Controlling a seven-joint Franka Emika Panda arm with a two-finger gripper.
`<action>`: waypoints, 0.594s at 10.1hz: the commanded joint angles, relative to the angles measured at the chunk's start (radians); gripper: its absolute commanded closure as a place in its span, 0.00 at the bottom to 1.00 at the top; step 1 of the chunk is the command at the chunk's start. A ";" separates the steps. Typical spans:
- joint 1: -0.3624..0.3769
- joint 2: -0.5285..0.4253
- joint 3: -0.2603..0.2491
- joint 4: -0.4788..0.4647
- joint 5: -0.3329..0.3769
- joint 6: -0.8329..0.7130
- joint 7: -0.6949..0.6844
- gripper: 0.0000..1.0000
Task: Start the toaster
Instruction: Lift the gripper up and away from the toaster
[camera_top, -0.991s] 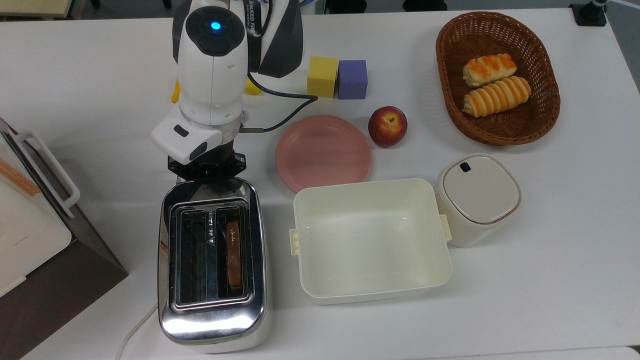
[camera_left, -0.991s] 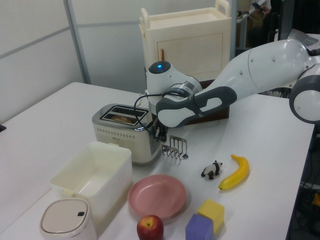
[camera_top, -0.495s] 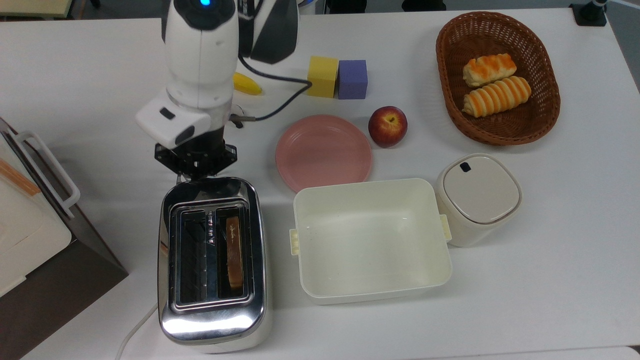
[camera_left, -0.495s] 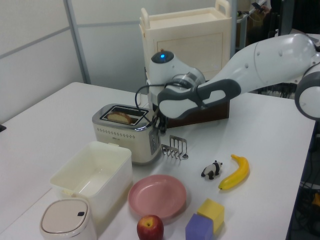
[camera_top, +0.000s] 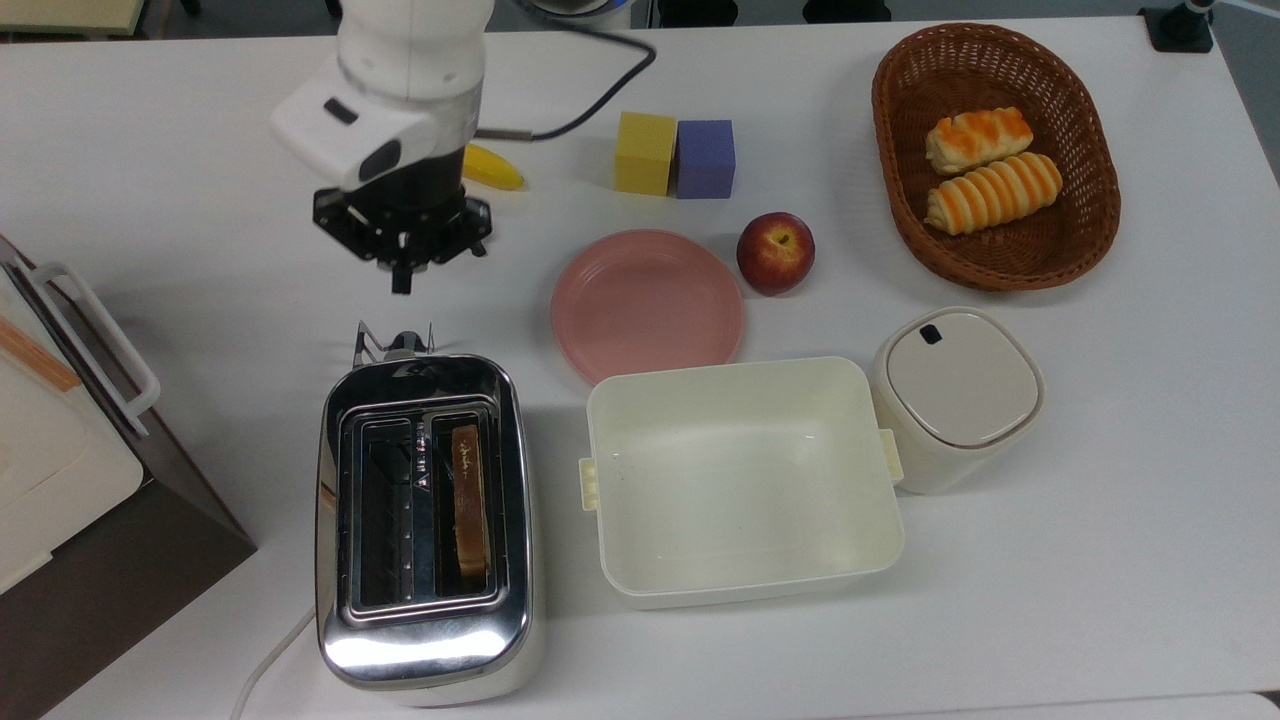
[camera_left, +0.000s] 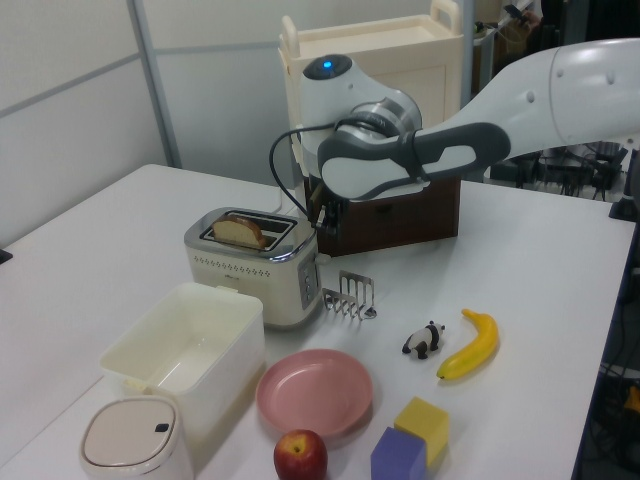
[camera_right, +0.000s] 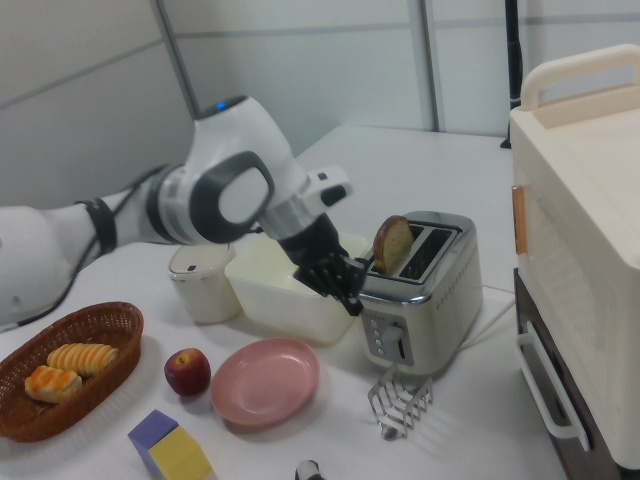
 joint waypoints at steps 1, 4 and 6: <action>0.008 -0.125 0.029 -0.024 0.007 -0.161 -0.002 1.00; 0.011 -0.226 0.036 0.025 0.100 -0.379 0.007 0.00; 0.012 -0.303 0.037 0.025 0.141 -0.439 0.005 0.00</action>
